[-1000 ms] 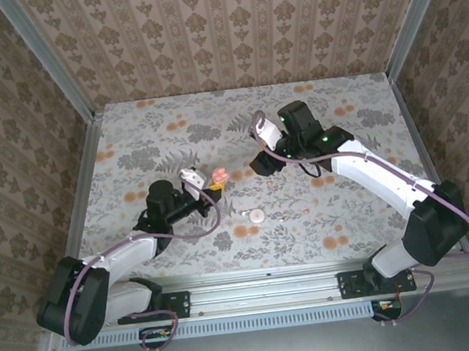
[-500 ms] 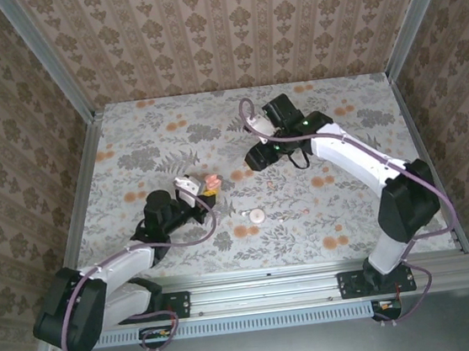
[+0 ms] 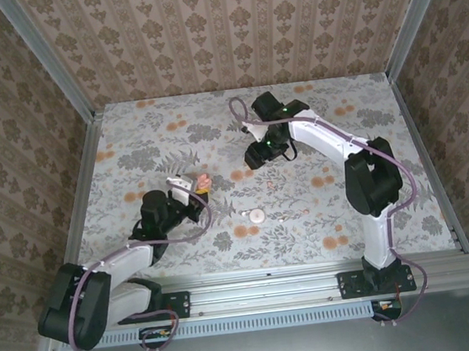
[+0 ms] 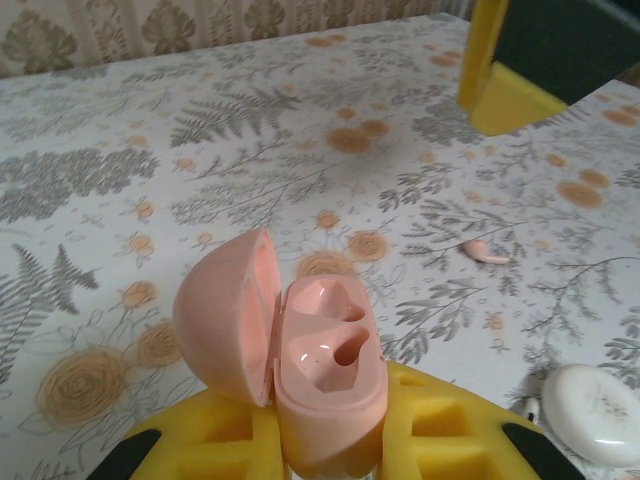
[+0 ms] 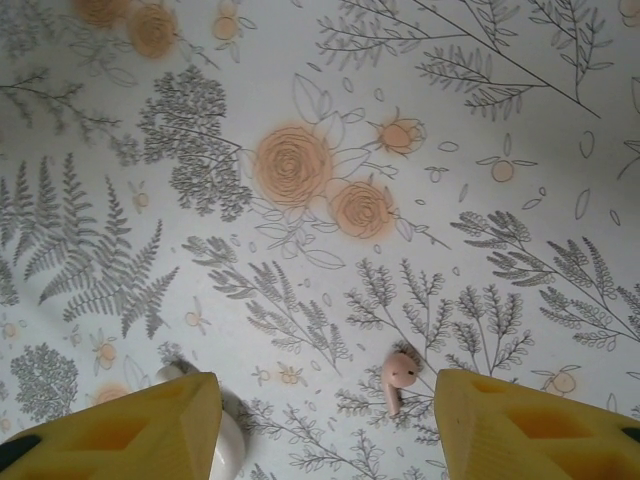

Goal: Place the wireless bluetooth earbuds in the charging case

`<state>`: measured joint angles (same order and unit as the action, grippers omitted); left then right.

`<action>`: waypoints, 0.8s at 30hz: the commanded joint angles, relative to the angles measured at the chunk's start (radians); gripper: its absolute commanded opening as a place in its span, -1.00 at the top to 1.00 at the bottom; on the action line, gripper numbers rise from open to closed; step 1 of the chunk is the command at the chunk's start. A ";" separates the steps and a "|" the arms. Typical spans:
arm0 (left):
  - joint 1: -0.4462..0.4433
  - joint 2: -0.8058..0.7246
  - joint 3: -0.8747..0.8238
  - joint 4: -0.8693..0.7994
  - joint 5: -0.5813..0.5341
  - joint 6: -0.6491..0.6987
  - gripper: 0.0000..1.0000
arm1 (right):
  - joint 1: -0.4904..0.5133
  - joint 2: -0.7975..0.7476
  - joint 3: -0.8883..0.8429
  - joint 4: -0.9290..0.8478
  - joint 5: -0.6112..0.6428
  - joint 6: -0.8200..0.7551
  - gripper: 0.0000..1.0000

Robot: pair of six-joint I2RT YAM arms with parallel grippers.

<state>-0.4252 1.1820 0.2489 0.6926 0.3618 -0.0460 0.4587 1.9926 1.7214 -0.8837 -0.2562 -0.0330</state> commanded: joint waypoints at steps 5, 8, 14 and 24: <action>0.026 0.128 0.038 0.128 0.037 -0.055 0.74 | -0.041 0.109 0.115 -0.109 0.065 -0.003 -0.18; 0.028 0.160 0.051 0.148 0.042 -0.058 0.74 | -0.047 0.153 0.160 -0.140 0.094 -0.016 -0.18; 0.033 0.187 0.068 0.148 0.042 -0.052 0.74 | -0.048 0.240 0.244 -0.195 0.130 -0.041 -0.16; 0.040 0.185 0.066 0.128 0.040 -0.045 0.74 | -0.048 0.341 0.338 -0.264 0.152 -0.054 -0.10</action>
<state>-0.3954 1.3624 0.2916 0.8013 0.3855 -0.0864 0.4095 2.3051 2.0163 -1.0786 -0.1333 -0.0753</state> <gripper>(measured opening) 0.194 0.552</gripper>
